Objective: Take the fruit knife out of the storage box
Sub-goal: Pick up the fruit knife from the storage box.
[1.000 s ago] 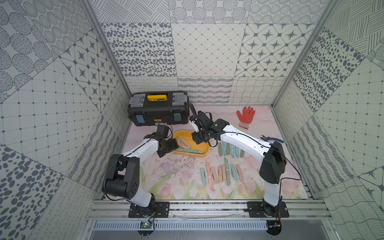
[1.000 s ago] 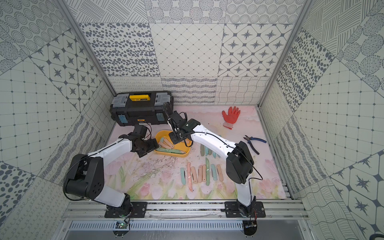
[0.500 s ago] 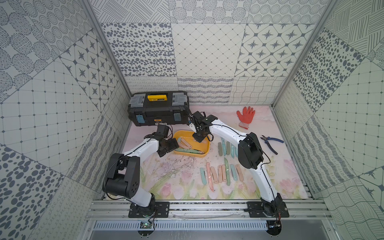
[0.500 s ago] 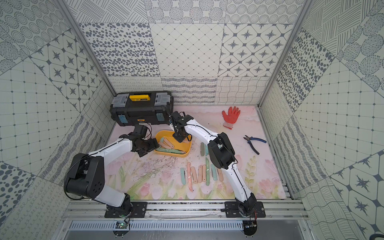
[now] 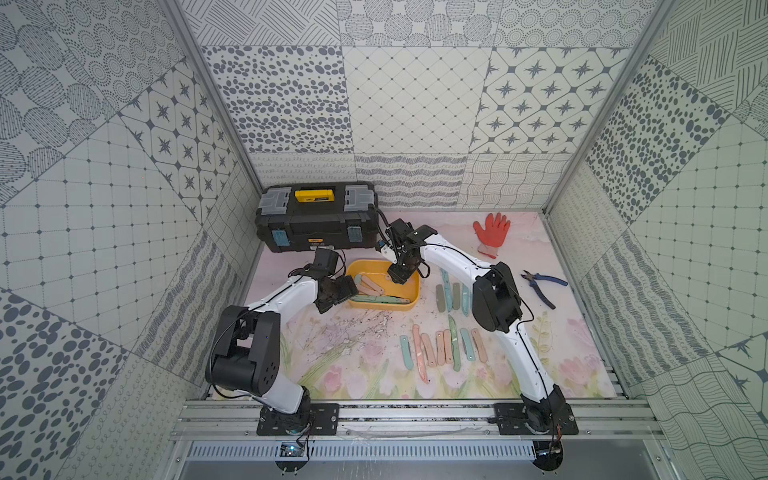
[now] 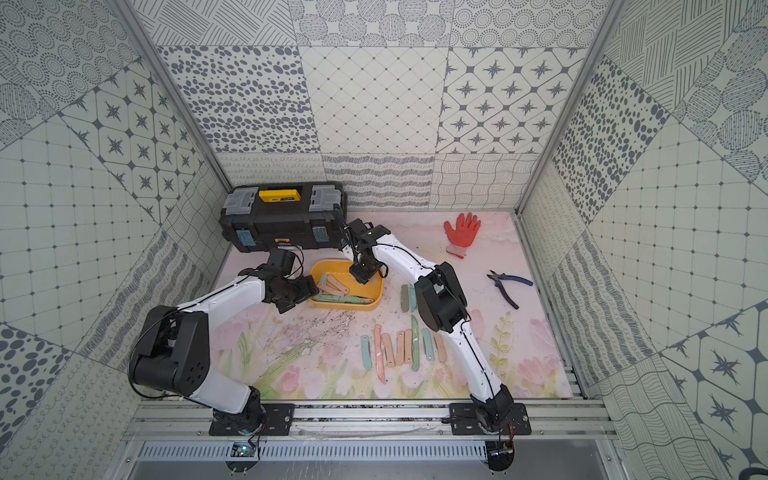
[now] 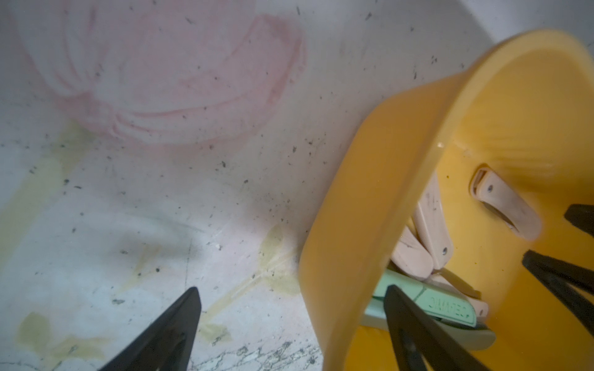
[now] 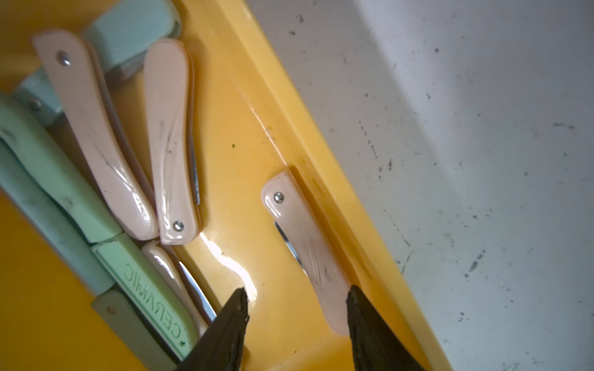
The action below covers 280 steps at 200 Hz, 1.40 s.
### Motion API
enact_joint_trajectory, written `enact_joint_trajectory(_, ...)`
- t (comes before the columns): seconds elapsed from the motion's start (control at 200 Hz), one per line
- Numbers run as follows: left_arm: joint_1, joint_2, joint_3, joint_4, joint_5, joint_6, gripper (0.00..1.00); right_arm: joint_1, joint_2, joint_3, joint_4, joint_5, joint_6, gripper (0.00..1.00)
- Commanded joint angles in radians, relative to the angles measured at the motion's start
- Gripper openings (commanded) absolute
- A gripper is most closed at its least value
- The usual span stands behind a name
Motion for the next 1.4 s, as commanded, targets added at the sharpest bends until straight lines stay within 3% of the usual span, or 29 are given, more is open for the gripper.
enact_joint_trajectory(0.0,0.0,0.003,0.011,0.001,0.01,0.026,0.89,0.004,0.01,0.02,-0.015,0.005,-0.039,0.55)
enact_joint_trajectory(0.29,0.0,0.0,0.009,0.001,0.01,0.027,0.89,0.009,0.006,-0.05,0.078,0.117,-0.115,0.56)
enact_joint_trajectory(0.55,0.0,0.003,0.009,0.001,0.009,0.025,0.89,0.012,0.03,-0.024,0.076,0.065,-0.138,0.6)
enact_joint_trajectory(0.93,0.0,-0.005,0.009,0.0,0.009,0.024,0.89,0.031,0.105,0.073,-0.091,0.013,-0.164,0.64)
enact_joint_trajectory(1.256,0.0,-0.009,0.009,-0.003,0.007,0.023,0.89,0.038,0.074,0.043,-0.037,0.012,-0.151,0.44)
enact_joint_trajectory(1.396,0.0,-0.017,0.003,-0.005,0.004,0.022,0.89,0.039,0.075,0.05,-0.033,0.014,-0.153,0.41)
